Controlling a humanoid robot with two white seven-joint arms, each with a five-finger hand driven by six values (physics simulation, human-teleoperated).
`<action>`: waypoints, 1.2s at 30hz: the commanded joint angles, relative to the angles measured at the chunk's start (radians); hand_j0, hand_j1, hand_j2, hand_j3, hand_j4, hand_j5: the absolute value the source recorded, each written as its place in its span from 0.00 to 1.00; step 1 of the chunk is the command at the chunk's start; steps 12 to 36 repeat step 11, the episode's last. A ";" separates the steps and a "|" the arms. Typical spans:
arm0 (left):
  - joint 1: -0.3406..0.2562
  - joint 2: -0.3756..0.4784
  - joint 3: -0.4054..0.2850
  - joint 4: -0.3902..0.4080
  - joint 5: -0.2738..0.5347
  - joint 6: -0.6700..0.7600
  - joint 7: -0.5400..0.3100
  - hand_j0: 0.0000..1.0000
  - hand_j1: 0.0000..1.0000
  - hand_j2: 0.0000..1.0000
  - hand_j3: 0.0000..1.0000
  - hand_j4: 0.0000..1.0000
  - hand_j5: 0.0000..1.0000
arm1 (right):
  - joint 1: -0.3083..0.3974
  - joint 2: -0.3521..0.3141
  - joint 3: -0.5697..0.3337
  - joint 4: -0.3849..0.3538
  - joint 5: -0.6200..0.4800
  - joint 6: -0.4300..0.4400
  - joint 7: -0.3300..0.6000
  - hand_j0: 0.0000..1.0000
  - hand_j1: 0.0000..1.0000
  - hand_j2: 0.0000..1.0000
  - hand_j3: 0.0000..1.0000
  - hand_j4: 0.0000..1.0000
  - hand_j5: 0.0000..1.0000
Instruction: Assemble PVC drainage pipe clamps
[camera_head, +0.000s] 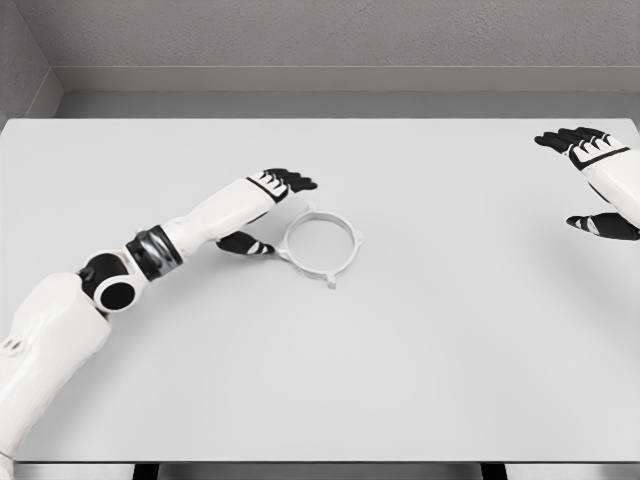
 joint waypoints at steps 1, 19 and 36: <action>0.000 0.034 0.036 -0.001 0.015 0.000 0.001 1.00 1.00 1.00 1.00 1.00 1.00 | -0.002 -0.001 0.000 0.000 -0.007 0.002 -0.001 1.00 1.00 1.00 1.00 1.00 1.00; 0.005 0.350 0.169 0.044 0.033 0.000 0.002 1.00 1.00 1.00 1.00 1.00 1.00 | -0.002 -0.001 0.003 0.000 -0.009 0.002 0.001 1.00 1.00 1.00 1.00 1.00 1.00; 0.005 0.350 0.169 0.044 0.033 0.000 0.002 1.00 1.00 1.00 1.00 1.00 1.00 | -0.002 -0.001 0.003 0.000 -0.009 0.002 0.001 1.00 1.00 1.00 1.00 1.00 1.00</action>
